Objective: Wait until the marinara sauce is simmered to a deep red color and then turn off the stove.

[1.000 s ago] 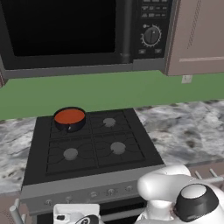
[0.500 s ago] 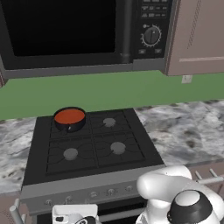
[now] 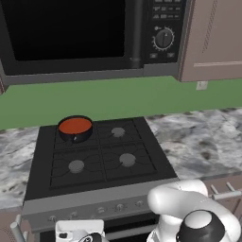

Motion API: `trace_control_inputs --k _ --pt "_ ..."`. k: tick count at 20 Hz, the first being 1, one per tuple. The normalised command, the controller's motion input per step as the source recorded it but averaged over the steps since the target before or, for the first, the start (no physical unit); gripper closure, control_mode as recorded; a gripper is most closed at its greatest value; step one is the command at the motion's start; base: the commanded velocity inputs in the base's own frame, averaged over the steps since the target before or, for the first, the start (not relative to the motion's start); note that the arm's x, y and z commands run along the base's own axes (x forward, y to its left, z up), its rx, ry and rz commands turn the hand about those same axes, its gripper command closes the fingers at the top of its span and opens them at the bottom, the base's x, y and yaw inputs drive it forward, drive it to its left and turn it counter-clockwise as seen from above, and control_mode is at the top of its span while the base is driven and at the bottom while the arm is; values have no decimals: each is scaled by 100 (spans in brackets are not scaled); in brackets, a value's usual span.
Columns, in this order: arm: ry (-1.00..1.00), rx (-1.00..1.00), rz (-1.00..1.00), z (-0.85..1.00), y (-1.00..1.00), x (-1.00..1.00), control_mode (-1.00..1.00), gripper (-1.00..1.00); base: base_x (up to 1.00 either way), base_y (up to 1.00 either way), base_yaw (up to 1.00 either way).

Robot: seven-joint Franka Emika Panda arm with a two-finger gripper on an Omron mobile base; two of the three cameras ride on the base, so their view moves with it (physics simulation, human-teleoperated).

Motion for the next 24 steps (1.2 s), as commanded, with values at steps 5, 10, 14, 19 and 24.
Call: trace_control_inputs --k 5,10,14,19,24 --pt "0 0 0 -1 7 10 -100 -100 0 0 0" --pt "0 0 1 -8 1 6 -100 -100 0 0 0" --pt "0 -1 2 -13 0 4 -100 -100 0 0 0" --pt "0 -1 1 -12 3 5 -100 -100 0 0 0" --pt "0 -1 1 -9 3 7 -100 -100 0 0 0"
